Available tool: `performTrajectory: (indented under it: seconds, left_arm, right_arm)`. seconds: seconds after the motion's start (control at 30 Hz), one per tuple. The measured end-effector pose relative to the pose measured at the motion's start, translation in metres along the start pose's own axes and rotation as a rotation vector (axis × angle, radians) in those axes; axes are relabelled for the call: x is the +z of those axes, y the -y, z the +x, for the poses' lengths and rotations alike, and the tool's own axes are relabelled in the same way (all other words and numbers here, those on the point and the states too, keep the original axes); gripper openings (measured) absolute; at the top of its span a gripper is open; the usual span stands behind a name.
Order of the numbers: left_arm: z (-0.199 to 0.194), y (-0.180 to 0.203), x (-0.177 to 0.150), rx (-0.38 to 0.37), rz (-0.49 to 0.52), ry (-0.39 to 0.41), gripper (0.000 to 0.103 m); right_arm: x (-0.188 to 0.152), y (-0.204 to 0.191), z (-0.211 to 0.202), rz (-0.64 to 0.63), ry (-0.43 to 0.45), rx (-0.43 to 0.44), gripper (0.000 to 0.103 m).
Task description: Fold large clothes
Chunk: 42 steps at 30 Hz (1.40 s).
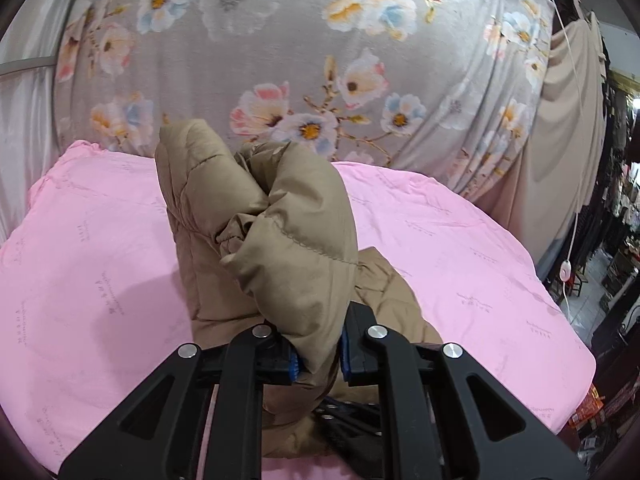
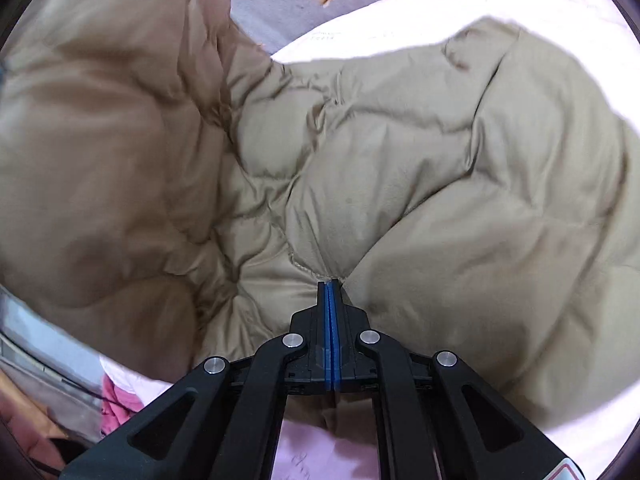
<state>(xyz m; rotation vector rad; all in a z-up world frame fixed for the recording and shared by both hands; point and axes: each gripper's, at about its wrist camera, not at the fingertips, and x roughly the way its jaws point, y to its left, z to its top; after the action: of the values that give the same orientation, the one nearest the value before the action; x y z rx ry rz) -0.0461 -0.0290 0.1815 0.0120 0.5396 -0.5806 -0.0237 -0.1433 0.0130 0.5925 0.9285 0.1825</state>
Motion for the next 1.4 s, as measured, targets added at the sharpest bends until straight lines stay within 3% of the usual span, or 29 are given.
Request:
performTrajectory:
  seconds: [0.13,0.23,0.3,0.47,0.63,0.67,0.77,0.9,1.07,1.17,1.23,1.3,1.4]
  left_arm:
    - [0.017,0.018,-0.005,-0.035,0.027,-0.051,0.013]
    - [0.034,0.032,-0.01,-0.067,0.052,-0.103,0.013]
    - [0.043,0.04,-0.014,-0.079,0.07,-0.129,0.013]
    - [0.074,0.06,-0.031,-0.078,0.094,-0.209,0.013]
    - [0.105,0.073,-0.051,-0.067,0.086,-0.291,0.013]
    - [0.11,0.075,-0.055,-0.015,0.062,-0.334,0.013]
    - [0.121,0.082,-0.067,0.009,0.081,-0.353,0.014]
    - [0.131,0.091,-0.08,0.034,0.115,-0.366,0.014]
    - [0.123,0.093,-0.076,0.032,0.117,-0.38,0.019]
    - [0.095,0.09,-0.061,-0.016,0.096,-0.344,0.036]
    - [0.076,0.087,-0.053,-0.028,0.087,-0.315,0.048]
    - [0.05,0.075,-0.042,-0.038,0.049,-0.272,0.052]
    - [0.018,0.042,-0.02,-0.037,-0.046,-0.197,0.055]
  right_arm:
    - [0.001,-0.005,0.006,-0.05,0.012,-0.003,0.006]
    - [-0.002,0.014,-0.015,0.026,0.02,0.095,0.006]
    - [-0.005,0.028,-0.039,0.041,0.051,0.116,0.006]
    - [-0.011,0.06,-0.096,0.037,0.144,-0.029,0.006]
    - [-0.021,0.084,-0.121,0.056,0.187,-0.136,0.006]
    - [-0.023,0.086,-0.126,0.052,0.198,-0.164,0.006]
    - [-0.02,0.092,-0.133,0.031,0.221,-0.24,0.006]
    - [-0.017,0.114,-0.134,0.03,0.229,-0.273,0.007]
    - [-0.011,0.108,-0.145,0.017,0.265,-0.279,0.008]
    - [-0.004,0.09,-0.161,-0.021,0.31,-0.279,0.01]
    - [0.003,0.076,-0.172,-0.057,0.347,-0.264,0.023]
    - [0.007,0.057,-0.184,-0.11,0.392,-0.243,0.049]
    - [0.016,0.023,-0.19,-0.21,0.417,-0.222,0.053]
